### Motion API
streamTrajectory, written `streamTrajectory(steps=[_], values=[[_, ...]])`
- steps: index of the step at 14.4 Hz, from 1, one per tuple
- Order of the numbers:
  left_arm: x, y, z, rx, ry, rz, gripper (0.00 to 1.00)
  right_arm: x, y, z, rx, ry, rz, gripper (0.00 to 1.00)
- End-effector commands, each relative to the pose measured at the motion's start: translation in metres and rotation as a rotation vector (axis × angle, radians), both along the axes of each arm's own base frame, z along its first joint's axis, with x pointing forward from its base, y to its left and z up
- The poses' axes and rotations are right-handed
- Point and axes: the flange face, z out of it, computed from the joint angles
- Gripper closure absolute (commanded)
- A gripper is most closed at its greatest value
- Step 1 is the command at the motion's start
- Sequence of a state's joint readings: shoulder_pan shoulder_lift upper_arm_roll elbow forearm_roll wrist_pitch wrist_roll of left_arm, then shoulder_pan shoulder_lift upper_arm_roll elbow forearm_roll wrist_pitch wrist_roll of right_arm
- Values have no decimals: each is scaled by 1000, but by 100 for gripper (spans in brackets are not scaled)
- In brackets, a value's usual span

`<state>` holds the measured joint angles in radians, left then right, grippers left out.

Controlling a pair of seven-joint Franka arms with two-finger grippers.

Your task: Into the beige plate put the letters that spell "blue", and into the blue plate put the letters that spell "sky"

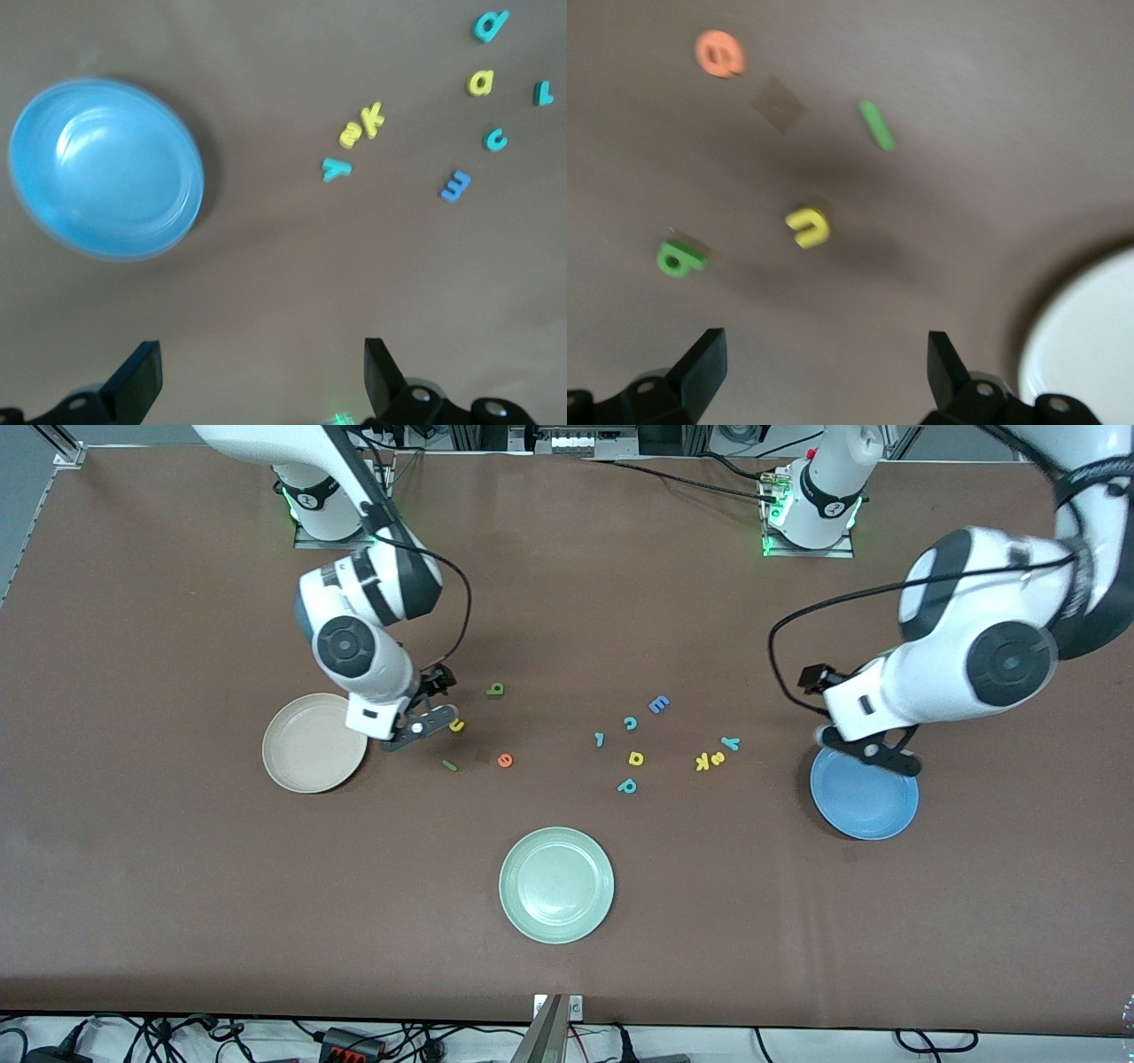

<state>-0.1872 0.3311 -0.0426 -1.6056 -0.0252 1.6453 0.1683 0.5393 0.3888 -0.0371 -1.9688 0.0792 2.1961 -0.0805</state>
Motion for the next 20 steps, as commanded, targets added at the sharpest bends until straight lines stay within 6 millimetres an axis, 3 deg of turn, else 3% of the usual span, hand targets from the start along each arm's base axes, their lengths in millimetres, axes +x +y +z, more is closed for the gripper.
streamTrajectory(steps=[1, 2, 4, 5, 7, 11, 14, 18, 20], values=[[14, 1, -43, -30, -24, -49, 0, -1, 12, -22, 14, -33, 54, 0], [17, 2, -54, -29, -27, -37, 0, 0, 12, -29, 19, -39, 77, 0], [22, 2, -80, -21, -32, -4, 0, 0, 12, -43, 17, -32, 101, 12], [21, 0, -90, -31, -42, -32, 0, 0, 13, -47, 19, -40, 109, 12], [11, -13, -117, -63, -72, -155, 0, -1, 14, -56, 23, -41, 147, 17], [-21, -13, -185, -128, -230, -423, 0, 0, 20, -69, 38, -78, 173, 22], [-43, -46, -206, -136, -268, -488, 0, -5, 23, -73, 35, -70, 192, 27], [-45, -59, -216, -141, -292, -511, 0, -10, 19, -80, 29, -55, 212, 35], [-47, -66, -220, -143, -287, -524, 5, -10, 19, -81, 31, -58, 221, 37]])
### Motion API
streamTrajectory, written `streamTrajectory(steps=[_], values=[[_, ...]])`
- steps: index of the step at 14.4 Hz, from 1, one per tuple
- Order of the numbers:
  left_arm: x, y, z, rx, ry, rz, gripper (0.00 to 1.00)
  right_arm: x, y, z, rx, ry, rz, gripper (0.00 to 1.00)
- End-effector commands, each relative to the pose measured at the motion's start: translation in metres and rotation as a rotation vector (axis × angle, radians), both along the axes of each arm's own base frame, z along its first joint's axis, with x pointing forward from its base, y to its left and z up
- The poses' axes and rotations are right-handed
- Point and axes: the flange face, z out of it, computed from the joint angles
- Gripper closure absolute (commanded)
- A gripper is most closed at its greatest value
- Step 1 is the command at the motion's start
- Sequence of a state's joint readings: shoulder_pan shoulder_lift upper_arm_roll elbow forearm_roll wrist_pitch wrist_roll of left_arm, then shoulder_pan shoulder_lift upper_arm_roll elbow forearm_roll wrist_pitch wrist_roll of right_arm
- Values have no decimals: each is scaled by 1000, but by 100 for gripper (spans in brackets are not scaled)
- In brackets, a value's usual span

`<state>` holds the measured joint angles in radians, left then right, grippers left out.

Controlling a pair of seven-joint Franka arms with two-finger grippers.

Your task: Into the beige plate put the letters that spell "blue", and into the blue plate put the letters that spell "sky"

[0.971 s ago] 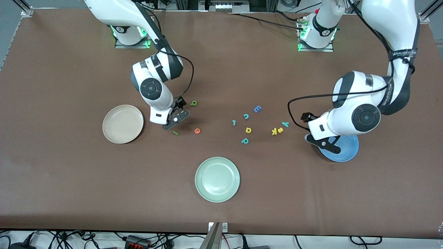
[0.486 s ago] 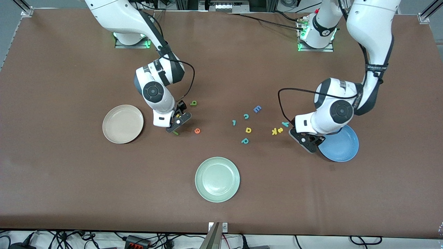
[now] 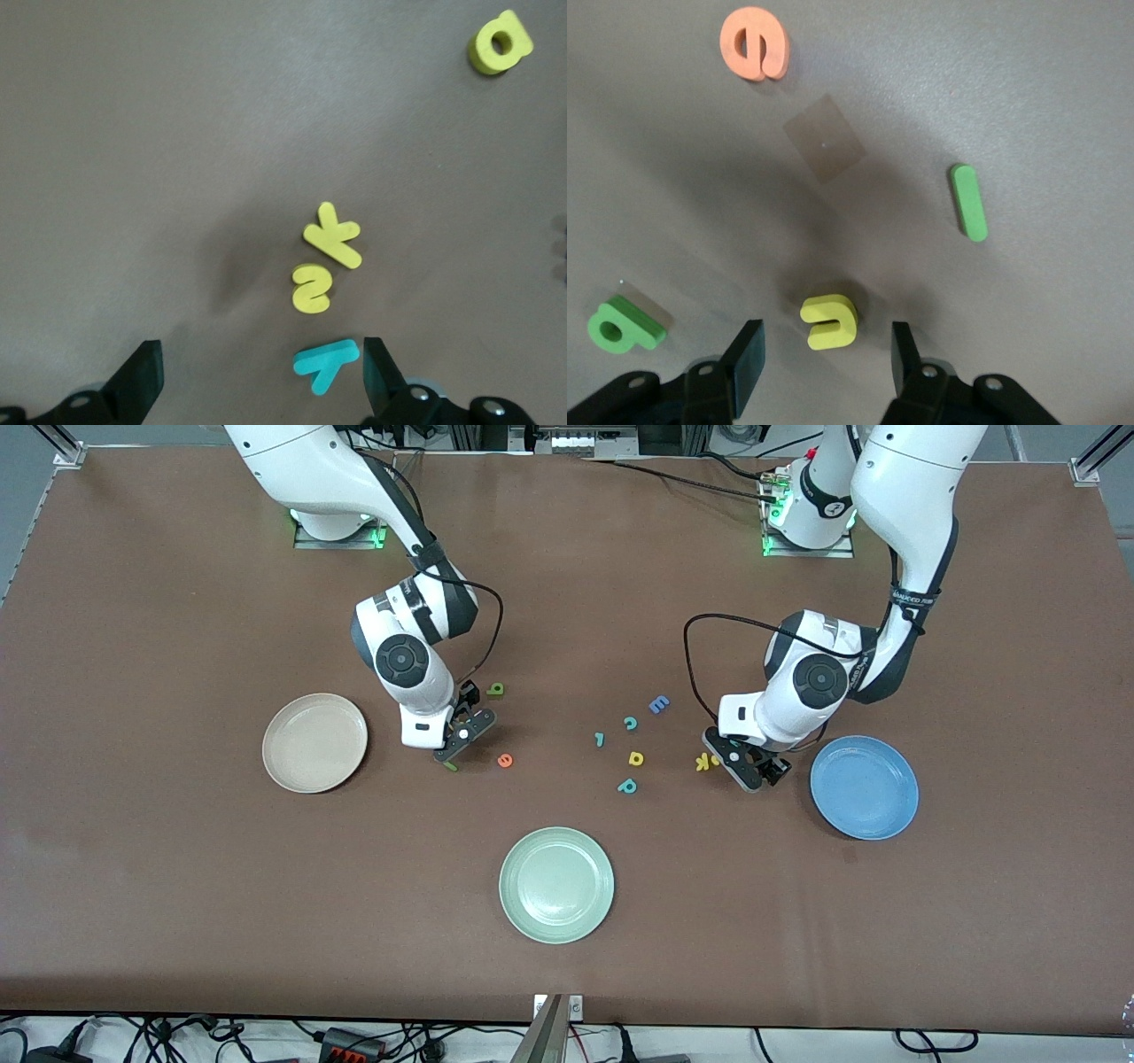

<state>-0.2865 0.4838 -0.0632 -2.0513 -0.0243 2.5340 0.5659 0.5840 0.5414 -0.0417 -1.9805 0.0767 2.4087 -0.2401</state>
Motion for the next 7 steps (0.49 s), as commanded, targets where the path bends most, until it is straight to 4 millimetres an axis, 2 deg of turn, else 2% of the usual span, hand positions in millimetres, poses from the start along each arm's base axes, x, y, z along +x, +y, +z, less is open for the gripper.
streamTrajectory(steps=[1, 3, 5, 7], values=[[-2, -8, -9, 2, -11, -43, 8, -3, -2, -3, 2, -8, 27, 39], [-7, -23, -19, -6, -34, -67, 12, -2, -1, -8, 5, -17, 27, 40], [-8, -24, -26, -4, -27, -70, 19, -3, -2, -13, 3, -15, 27, 45], [-8, -24, -27, -3, -25, -70, 37, -3, -1, -14, 3, -13, 31, 47]])
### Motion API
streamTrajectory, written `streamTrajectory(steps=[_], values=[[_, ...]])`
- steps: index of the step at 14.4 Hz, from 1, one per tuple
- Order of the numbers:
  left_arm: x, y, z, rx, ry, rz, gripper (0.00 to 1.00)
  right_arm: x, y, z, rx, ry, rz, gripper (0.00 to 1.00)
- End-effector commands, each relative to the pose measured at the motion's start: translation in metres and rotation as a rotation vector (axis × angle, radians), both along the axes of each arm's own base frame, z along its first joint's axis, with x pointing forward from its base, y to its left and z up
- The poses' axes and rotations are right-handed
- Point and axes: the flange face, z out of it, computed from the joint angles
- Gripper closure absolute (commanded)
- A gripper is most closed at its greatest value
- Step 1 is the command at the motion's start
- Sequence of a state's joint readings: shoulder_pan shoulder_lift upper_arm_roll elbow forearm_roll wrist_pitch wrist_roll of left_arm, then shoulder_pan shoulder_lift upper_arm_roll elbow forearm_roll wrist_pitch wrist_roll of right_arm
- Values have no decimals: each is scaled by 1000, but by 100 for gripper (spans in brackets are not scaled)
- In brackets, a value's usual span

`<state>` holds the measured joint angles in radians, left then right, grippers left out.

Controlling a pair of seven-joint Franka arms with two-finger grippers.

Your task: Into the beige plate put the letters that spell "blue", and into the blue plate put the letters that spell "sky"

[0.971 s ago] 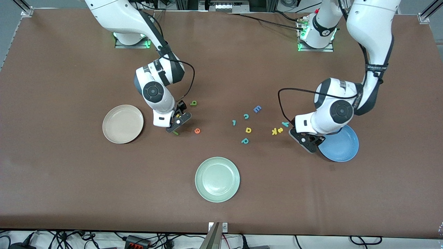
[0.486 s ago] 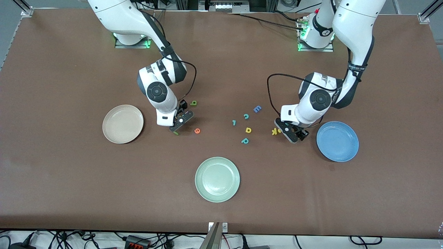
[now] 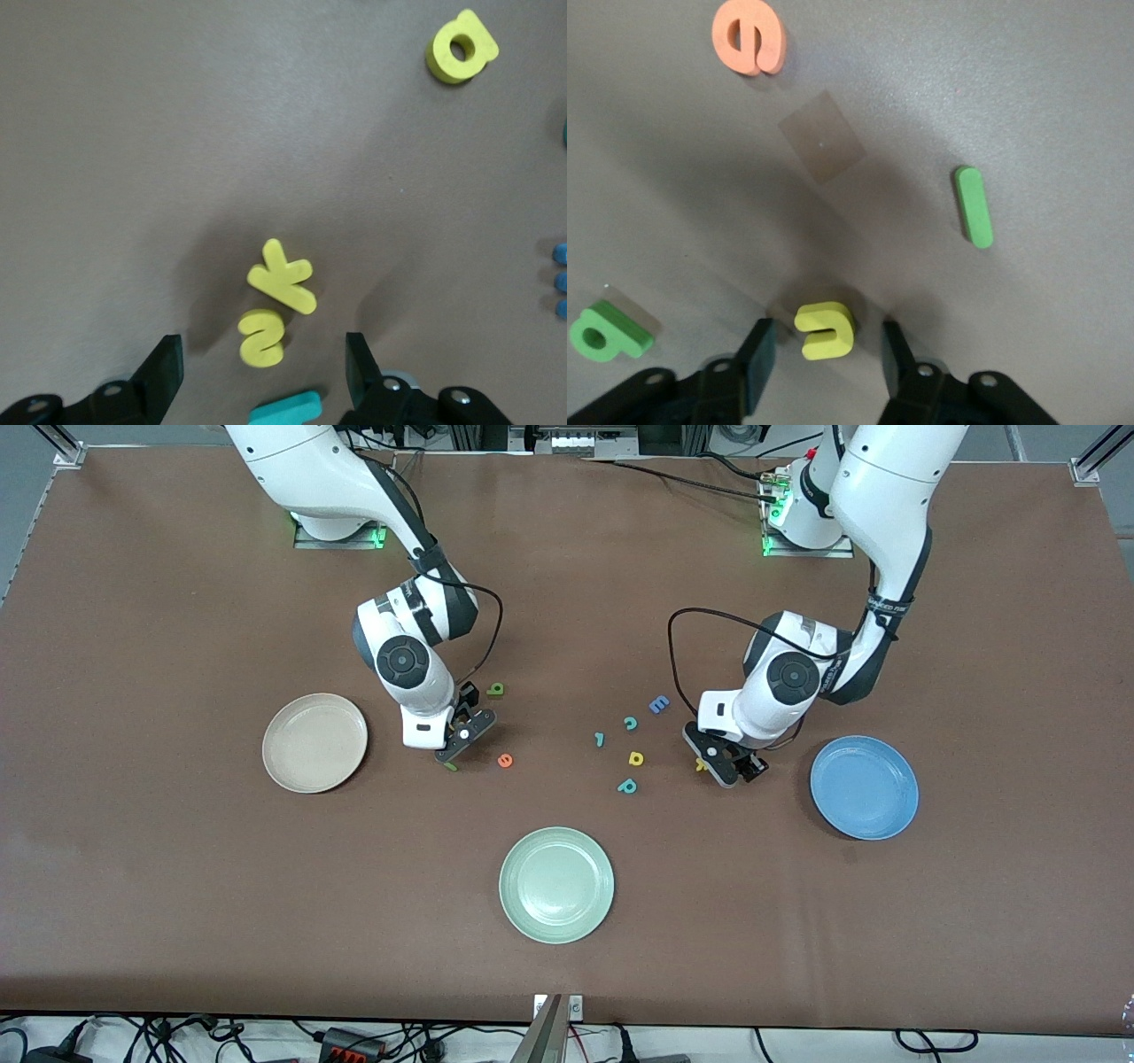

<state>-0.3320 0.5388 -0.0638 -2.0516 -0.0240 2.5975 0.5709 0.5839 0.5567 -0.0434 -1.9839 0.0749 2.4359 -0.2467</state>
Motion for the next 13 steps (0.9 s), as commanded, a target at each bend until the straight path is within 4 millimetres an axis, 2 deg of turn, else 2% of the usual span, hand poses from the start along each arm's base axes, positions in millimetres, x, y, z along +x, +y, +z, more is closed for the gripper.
streamTrajectory(steps=[1, 2, 6, 9, 11, 12, 13], values=[[4, 1, 1, 0, -20, -23, 47, -3, 0, -6, 1, -4, 28, 49], [4, 0, 1, 5, -23, -31, 58, -3, 0, -6, 1, -2, 35, 51], [9, -1, 5, 23, -43, -69, 85, -1, 1, -2, 4, -5, 36, 76], [13, 5, 13, 23, -51, -53, 88, 2, 3, 7, 10, -13, 31, 83], [18, 11, 36, 32, -52, -43, 90, 7, 0, 18, 10, -12, 17, 86], [26, 21, 54, 47, -31, -24, 90, 13, -5, 29, 11, -15, 2, 88], [37, 40, 67, 64, 5, 8, 90, 15, -9, 39, 12, -10, -22, 88]])
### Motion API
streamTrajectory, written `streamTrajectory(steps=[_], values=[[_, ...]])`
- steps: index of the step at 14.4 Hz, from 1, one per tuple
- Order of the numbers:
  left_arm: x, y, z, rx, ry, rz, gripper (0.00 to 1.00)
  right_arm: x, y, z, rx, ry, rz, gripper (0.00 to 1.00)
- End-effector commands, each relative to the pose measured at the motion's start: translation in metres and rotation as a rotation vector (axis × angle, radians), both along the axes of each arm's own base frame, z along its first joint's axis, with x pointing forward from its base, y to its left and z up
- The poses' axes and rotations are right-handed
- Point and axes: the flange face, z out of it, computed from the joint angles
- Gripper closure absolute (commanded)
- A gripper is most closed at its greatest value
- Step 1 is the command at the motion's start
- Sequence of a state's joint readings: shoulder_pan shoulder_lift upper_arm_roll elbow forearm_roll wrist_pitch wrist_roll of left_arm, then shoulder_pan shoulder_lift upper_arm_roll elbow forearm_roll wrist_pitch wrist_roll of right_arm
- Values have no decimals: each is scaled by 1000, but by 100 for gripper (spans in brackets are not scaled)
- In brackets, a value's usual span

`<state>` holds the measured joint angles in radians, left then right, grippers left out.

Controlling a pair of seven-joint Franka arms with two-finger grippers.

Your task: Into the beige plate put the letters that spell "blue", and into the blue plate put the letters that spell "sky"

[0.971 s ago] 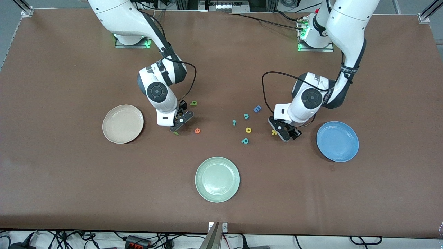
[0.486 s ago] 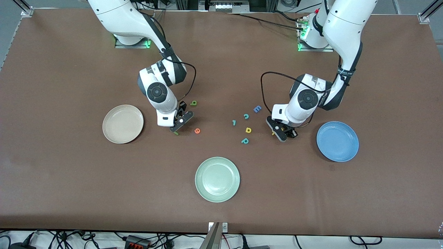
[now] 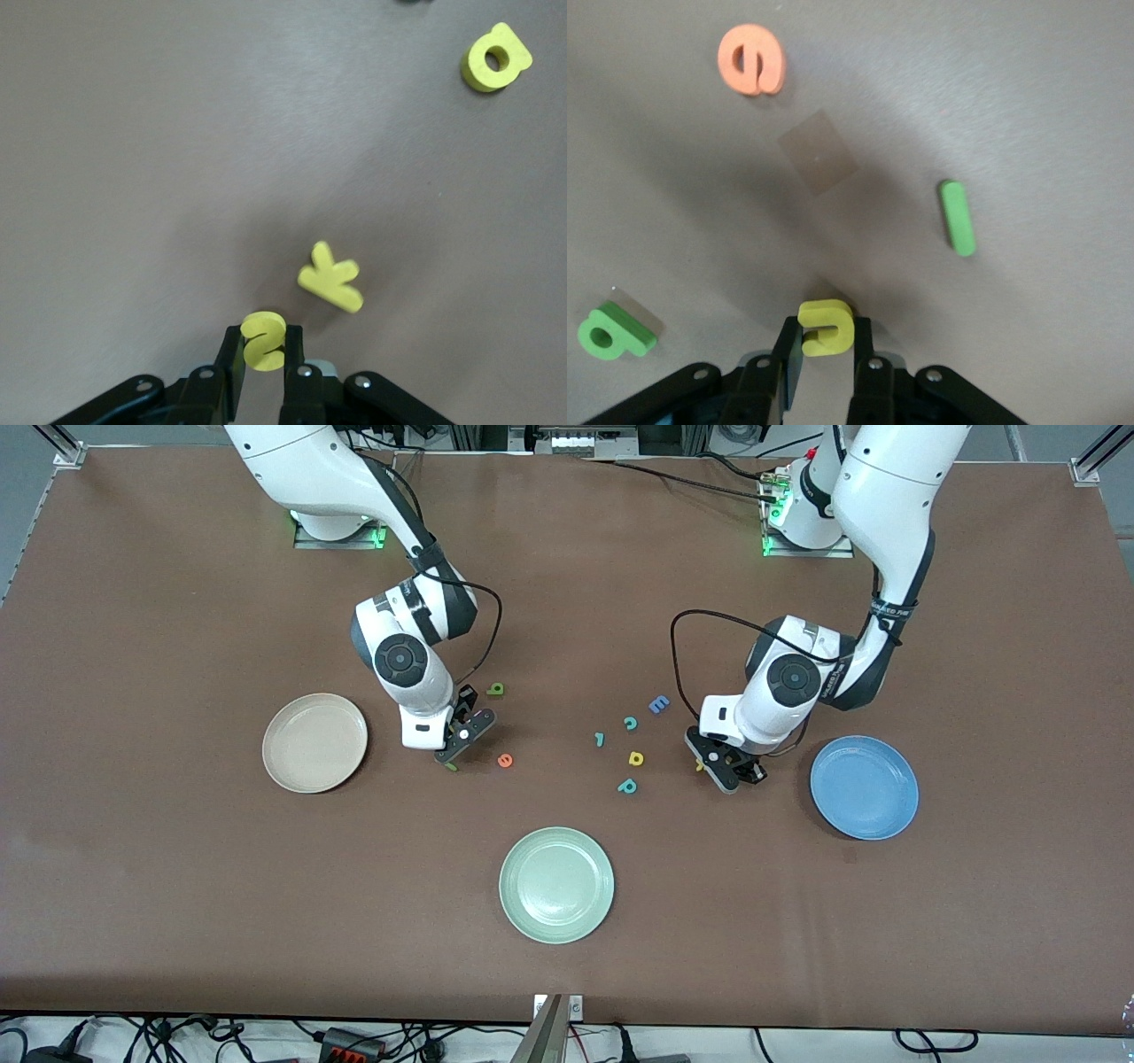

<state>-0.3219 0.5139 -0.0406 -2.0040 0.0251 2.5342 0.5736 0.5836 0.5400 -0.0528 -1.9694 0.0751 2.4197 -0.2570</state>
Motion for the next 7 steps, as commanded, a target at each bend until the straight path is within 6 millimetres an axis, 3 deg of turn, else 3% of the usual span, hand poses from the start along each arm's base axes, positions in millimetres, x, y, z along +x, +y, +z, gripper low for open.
streamTrajectory(steps=[1, 4, 7], values=[[26, 48, 54, 44, 65, 55, 90, 17, -23, 35, -6, 0, -69, 88], [39, 93, 70, 76, 164, 131, 89, 44, -85, 50, -53, -15, -174, 88], [44, 159, 51, 75, 208, 236, 89, 58, -140, 58, -103, 2, -263, 88]])
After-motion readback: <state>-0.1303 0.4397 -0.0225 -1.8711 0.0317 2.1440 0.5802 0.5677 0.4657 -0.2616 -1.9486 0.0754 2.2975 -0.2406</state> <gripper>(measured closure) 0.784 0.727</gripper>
